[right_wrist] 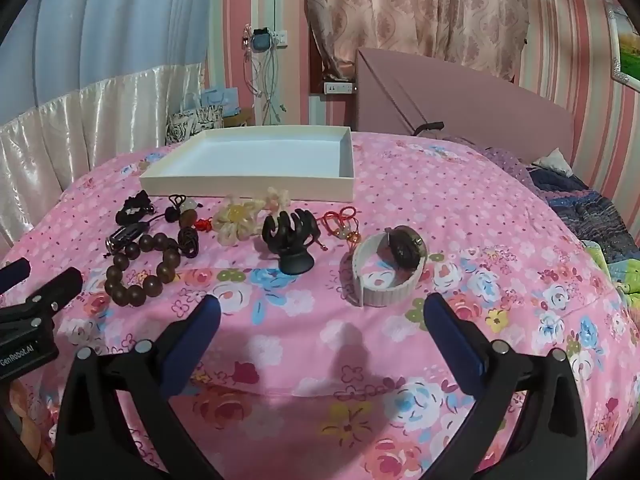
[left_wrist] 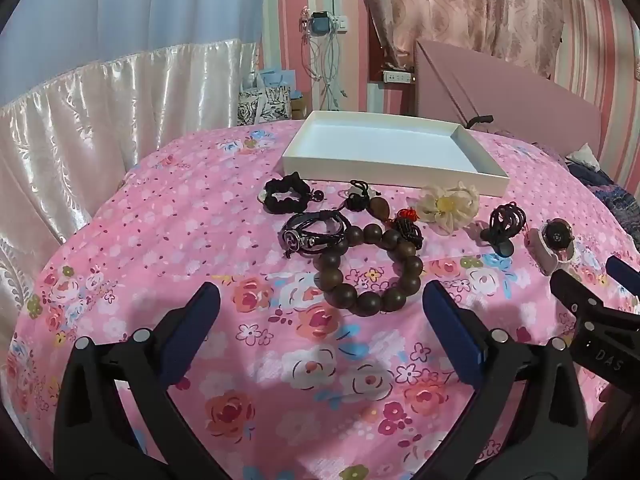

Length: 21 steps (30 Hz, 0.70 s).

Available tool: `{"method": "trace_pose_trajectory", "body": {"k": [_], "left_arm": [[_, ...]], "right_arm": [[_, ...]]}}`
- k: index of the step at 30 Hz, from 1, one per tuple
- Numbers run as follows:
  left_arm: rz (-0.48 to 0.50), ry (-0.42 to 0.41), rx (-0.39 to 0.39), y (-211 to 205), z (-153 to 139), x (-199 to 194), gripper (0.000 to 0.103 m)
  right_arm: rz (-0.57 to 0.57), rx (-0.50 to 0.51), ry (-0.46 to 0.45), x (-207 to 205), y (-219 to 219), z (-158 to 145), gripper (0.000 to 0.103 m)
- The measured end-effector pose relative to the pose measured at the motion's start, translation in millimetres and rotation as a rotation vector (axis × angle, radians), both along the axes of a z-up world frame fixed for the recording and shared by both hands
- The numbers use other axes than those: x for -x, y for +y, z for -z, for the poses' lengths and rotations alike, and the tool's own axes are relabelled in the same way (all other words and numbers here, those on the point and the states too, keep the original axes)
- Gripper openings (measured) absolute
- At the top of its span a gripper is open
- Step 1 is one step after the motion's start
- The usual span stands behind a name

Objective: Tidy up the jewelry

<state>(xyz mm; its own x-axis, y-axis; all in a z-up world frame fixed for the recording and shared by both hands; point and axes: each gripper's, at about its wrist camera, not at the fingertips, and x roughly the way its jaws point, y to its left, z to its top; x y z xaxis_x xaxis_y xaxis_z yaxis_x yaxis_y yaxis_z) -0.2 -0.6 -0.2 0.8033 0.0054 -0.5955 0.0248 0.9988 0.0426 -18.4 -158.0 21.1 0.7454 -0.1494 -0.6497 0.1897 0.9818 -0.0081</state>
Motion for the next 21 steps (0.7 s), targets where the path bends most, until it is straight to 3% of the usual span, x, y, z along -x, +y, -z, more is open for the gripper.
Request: {"method": "trace_pose_trajectory", "body": {"k": [21], "left_arm": [[0.002,0.001,-0.013,-0.7,1.8,-0.3,0.100]], "right_arm": [[0.007,-0.002,-0.032,9.2,-0.8,-7.6,0.101]]}}
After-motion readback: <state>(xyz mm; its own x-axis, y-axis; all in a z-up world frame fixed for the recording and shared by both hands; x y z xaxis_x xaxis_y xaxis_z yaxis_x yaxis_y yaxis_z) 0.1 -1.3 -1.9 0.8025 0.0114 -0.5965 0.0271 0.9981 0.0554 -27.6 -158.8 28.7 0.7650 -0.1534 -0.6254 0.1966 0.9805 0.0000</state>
